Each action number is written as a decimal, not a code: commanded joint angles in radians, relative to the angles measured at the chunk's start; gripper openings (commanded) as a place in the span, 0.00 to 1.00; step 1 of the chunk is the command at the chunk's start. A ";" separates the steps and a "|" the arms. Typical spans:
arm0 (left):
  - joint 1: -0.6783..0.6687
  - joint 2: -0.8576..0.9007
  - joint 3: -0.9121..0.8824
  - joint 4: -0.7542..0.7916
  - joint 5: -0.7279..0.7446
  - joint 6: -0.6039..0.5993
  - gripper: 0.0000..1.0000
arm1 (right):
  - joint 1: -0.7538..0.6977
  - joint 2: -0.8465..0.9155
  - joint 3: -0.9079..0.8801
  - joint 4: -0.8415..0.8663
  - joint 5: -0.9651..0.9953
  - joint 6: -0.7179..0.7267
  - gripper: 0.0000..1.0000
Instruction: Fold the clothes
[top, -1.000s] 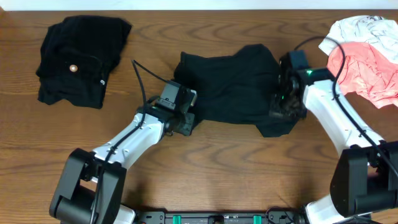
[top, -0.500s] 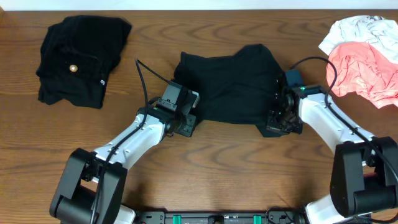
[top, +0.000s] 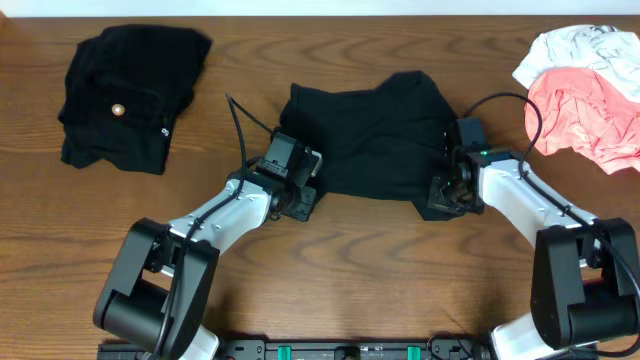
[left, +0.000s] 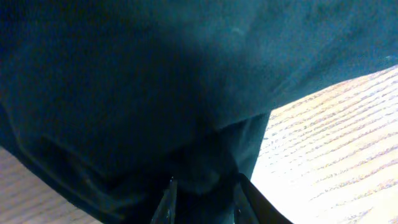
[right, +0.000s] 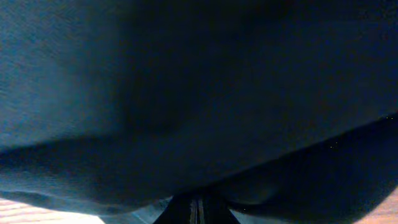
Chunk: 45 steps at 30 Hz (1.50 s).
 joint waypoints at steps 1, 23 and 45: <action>-0.002 0.059 -0.012 -0.026 -0.012 0.012 0.31 | 0.000 0.008 -0.037 0.005 0.015 0.013 0.01; 0.000 0.055 -0.011 -0.397 -0.016 -0.113 0.07 | -0.002 0.007 -0.132 -0.260 -0.058 0.200 0.01; 0.003 -0.441 0.072 -0.161 -0.394 -0.114 0.08 | -0.001 -0.336 0.103 -0.047 -0.071 -0.015 0.01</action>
